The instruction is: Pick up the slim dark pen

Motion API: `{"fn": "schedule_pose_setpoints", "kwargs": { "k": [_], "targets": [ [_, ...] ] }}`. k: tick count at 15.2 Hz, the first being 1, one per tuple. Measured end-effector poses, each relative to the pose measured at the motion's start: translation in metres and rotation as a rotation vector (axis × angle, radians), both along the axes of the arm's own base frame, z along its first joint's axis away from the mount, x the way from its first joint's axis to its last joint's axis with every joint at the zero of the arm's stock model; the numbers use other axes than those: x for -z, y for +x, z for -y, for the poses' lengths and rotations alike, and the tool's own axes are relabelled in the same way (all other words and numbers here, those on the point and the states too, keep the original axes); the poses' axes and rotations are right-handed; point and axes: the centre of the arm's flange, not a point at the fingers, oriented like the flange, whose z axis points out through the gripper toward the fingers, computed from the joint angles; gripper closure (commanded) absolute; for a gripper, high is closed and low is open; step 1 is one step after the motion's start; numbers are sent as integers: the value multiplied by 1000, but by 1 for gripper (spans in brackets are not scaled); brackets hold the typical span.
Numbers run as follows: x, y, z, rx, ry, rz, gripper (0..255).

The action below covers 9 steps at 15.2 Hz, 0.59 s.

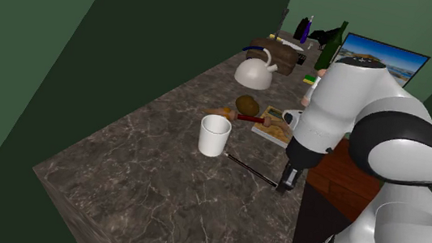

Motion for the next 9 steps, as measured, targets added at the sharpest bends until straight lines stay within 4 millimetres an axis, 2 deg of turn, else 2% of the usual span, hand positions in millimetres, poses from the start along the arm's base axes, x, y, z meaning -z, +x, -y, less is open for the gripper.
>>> {"fn": "schedule_pose_setpoints", "kwargs": {
  "k": [9],
  "targets": [
    [-45, 0, 0, 0, 0, 0, 255]
  ]
}}
